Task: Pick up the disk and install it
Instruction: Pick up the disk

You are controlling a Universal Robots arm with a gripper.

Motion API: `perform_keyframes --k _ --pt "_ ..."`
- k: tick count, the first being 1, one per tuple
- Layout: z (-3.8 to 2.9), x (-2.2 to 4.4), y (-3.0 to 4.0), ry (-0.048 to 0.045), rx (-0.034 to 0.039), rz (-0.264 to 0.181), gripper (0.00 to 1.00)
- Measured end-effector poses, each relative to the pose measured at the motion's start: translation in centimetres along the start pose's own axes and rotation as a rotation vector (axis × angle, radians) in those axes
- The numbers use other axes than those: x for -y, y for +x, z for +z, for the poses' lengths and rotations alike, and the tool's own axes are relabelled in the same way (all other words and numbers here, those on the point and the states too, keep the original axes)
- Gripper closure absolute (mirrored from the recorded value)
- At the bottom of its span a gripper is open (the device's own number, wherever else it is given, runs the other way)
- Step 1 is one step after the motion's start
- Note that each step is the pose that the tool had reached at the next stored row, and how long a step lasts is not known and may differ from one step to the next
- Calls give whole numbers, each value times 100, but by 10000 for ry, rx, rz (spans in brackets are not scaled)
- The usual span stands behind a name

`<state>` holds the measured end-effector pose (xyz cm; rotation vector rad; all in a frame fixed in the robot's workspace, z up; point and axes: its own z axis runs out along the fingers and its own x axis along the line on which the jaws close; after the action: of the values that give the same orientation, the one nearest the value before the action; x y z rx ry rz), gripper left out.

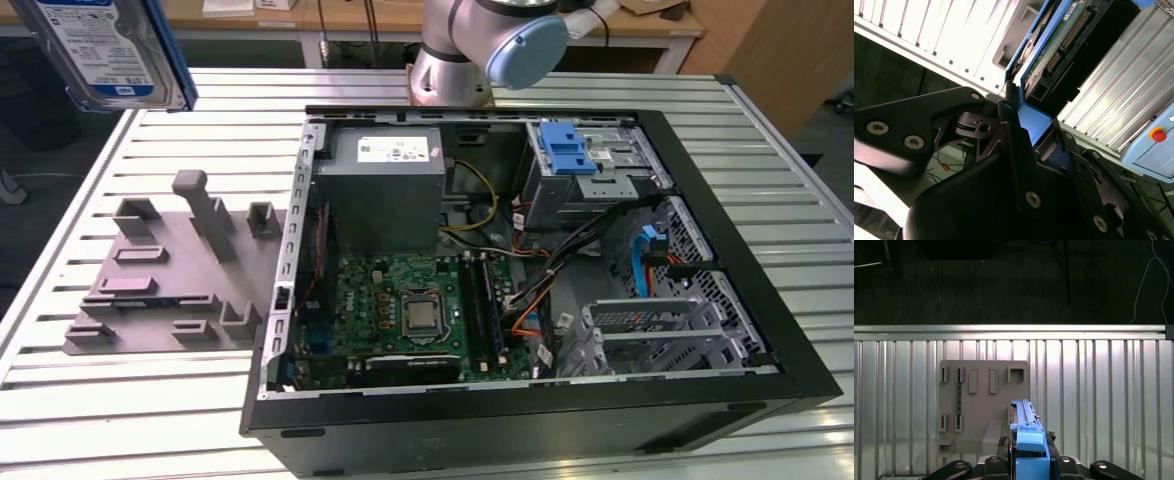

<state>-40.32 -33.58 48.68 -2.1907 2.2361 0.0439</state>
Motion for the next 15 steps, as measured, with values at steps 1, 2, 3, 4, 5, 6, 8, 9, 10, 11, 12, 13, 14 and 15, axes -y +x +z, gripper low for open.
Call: perform_keyframes --k 1,2,3,4,5,6,8,9,10,11,12,13,14,15 --pt "0 2 0 1 1 0 63" --pt "0 4 0 0 0 0 63" --pt "0 6 0 0 0 0 63" --pt "0 8 0 1 0 0 63" --pt "0 10 0 0 0 0 63" --pt "0 12 0 1 0 0 63" --pt "0 16 0 0 0 0 63" --pt "0 18 -1 0 0 0 63" --pt "0 20 -1 0 0 0 63" --pt "0 22 -1 0 0 0 63" --pt "0 25 0 1 0 0 63" --pt "-1 31 -1 0 0 0 63" --pt "0 32 -1 1 1 0 63" --pt "0 34 -1 1 0 0 63"
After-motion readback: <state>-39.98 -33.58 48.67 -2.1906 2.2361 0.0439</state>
